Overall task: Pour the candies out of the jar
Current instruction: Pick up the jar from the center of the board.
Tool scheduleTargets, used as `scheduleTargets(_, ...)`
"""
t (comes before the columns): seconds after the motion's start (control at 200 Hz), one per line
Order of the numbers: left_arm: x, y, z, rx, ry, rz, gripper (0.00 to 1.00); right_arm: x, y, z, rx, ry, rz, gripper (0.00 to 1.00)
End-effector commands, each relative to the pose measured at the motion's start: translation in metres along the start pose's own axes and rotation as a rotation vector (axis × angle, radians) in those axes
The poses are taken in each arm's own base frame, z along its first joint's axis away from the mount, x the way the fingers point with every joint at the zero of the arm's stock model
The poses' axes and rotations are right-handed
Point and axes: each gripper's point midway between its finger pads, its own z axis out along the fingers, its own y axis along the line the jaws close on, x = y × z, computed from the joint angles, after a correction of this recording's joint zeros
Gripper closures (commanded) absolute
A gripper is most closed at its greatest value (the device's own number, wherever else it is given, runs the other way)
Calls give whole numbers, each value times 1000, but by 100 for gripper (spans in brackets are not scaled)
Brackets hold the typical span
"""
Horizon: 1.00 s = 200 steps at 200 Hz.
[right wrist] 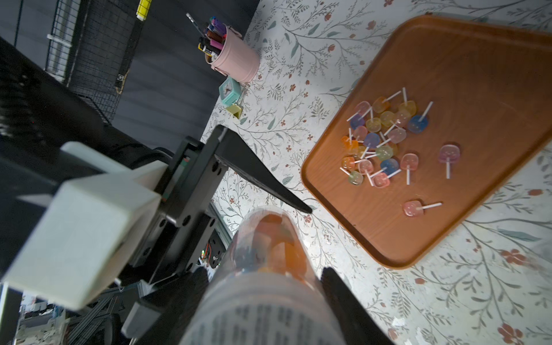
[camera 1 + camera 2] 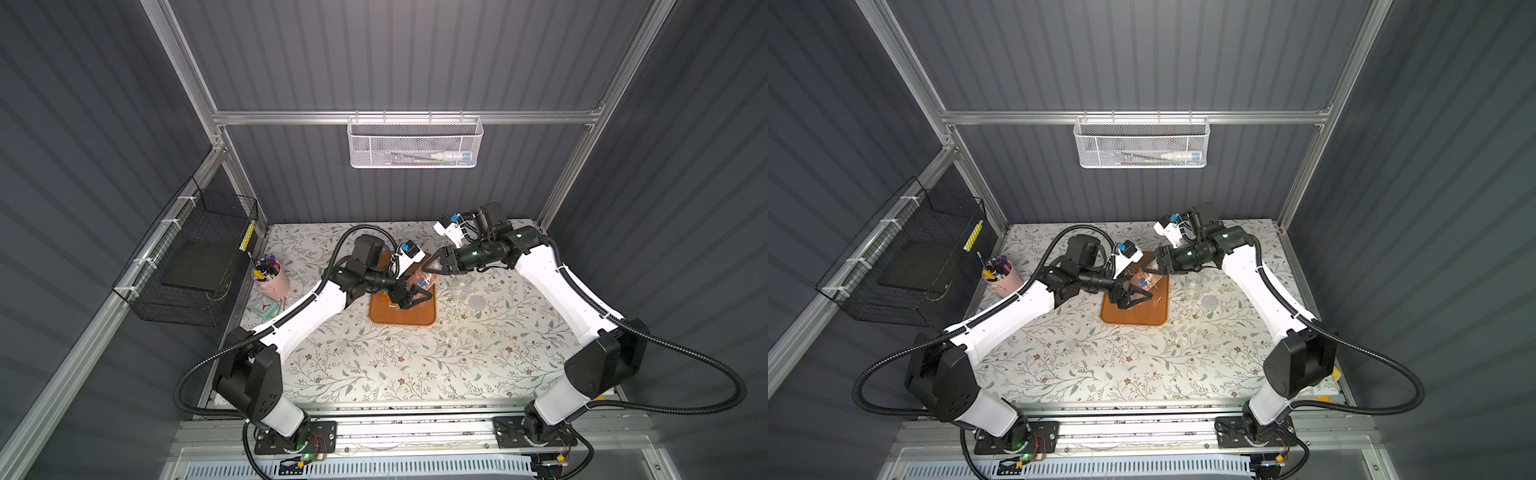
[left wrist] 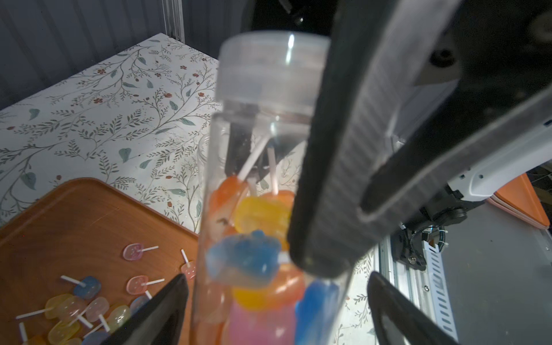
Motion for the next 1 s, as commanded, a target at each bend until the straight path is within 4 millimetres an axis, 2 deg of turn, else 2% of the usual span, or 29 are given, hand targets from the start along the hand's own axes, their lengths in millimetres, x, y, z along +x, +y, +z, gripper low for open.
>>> scheduleTargets(0.0, -7, -5, -3, 15, -26, 38, 13, 0, 14, 4, -113, 6, 19, 51)
scheduleTargets(0.205, -11, -3, -3, -4, -40, 53, 23, 4, 8, 9, -109, 13, 40, 51)
scheduleTargets(0.325, -10, -2, -3, -4, -44, 51, 34, 6, 5, 12, -106, 14, 56, 51)
scheduleTargets(0.41, -10, -1, -2, -6, -42, 45, 36, 7, 4, 13, -105, 14, 62, 51)
scheduleTargets(0.595, -8, -2, -2, -1, -38, 39, 60, 7, 3, 14, -110, 13, 73, 51)
scheduleTargets(0.69, -7, -2, 0, 3, -35, 34, 64, 6, 4, 15, -120, 12, 78, 50)
scheduleTargets(0.995, -6, -1, 0, -8, -37, 29, 66, 3, 3, 11, -85, -14, 69, 23)
